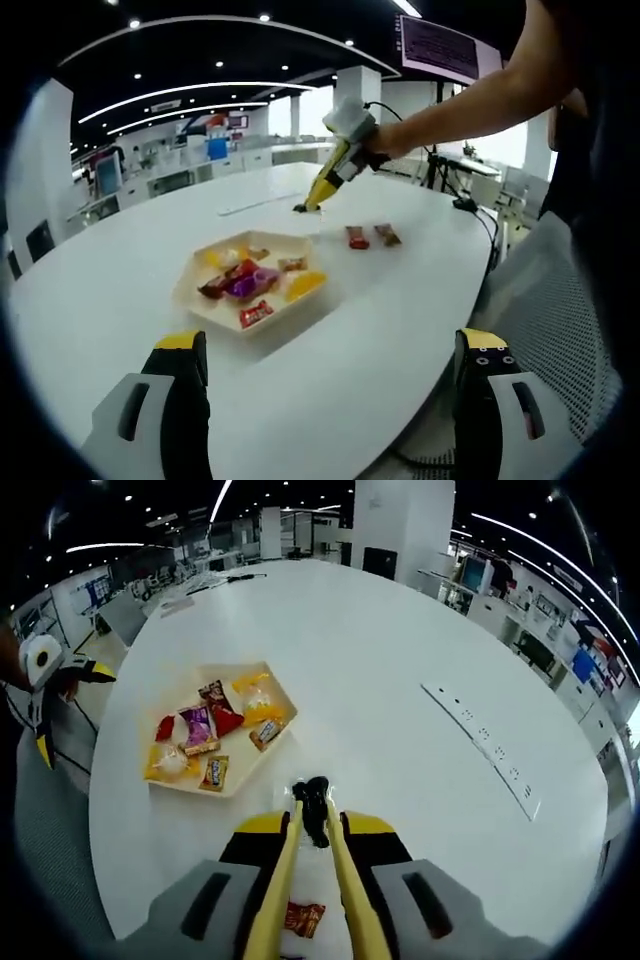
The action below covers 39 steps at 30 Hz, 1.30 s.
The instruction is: Place the target food into the container with the food tongs after gripping and lifting it, then release it inside without dropping or visibly crushing the food.
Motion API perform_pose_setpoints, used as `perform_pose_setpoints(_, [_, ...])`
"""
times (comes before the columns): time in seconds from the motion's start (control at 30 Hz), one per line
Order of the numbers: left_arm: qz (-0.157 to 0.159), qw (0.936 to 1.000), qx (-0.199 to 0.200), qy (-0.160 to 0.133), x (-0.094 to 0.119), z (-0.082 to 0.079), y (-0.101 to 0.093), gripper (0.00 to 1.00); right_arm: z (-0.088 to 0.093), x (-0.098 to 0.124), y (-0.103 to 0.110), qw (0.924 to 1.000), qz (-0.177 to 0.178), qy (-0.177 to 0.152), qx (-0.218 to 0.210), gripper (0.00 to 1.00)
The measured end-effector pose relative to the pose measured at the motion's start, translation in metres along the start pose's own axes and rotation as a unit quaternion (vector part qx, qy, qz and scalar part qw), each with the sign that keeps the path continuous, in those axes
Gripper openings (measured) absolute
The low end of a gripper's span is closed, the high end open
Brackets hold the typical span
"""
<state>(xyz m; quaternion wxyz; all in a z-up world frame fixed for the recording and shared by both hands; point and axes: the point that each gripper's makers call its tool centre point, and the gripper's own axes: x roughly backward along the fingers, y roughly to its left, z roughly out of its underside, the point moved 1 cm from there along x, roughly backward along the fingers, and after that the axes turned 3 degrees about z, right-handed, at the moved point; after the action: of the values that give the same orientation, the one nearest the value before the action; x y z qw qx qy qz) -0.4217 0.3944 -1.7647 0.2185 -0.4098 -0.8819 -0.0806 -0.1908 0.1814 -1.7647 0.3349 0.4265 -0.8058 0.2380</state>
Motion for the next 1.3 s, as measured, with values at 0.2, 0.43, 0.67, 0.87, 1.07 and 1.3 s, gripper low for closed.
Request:
perform_pose_setpoints(0.2, [-0.003, 1.0, -0.001, -0.004, 0.001, -0.002, 0.001, 1.0, -0.017, 0.013, -0.001, 0.9999, 0.0, -0.012, 0.004, 0.18])
perform_pose_setpoints(0.43, [-0.007, 1.0, -0.003, -0.006, 0.001, -0.002, 0.002, 1.0, -0.043, 0.015, 0.012, 0.9993, 0.001, -0.027, 0.024, 0.19])
perform_pose_setpoints(0.67, [-0.015, 0.9998, -0.007, -0.009, 0.003, -0.004, 0.005, 1.0, -0.075, 0.014, 0.032, 0.9981, -0.014, -0.041, 0.043, 0.19])
perform_pose_setpoints(0.87, [-0.023, 0.9996, -0.012, -0.016, 0.005, -0.006, 0.007, 1.0, -0.1, 0.006, 0.053, 0.9966, -0.03, -0.05, 0.058, 0.19])
perform_pose_setpoints(1.07, [-0.031, 0.9993, -0.015, -0.018, 0.006, -0.008, 0.01, 1.0, -0.116, -0.003, 0.071, 0.9952, -0.043, -0.052, 0.071, 0.2])
perform_pose_setpoints(1.3, [-0.037, 0.999, -0.017, -0.019, 0.007, -0.008, 0.012, 1.0, -0.133, -0.008, 0.09, 0.9928, -0.059, -0.067, 0.08, 0.22])
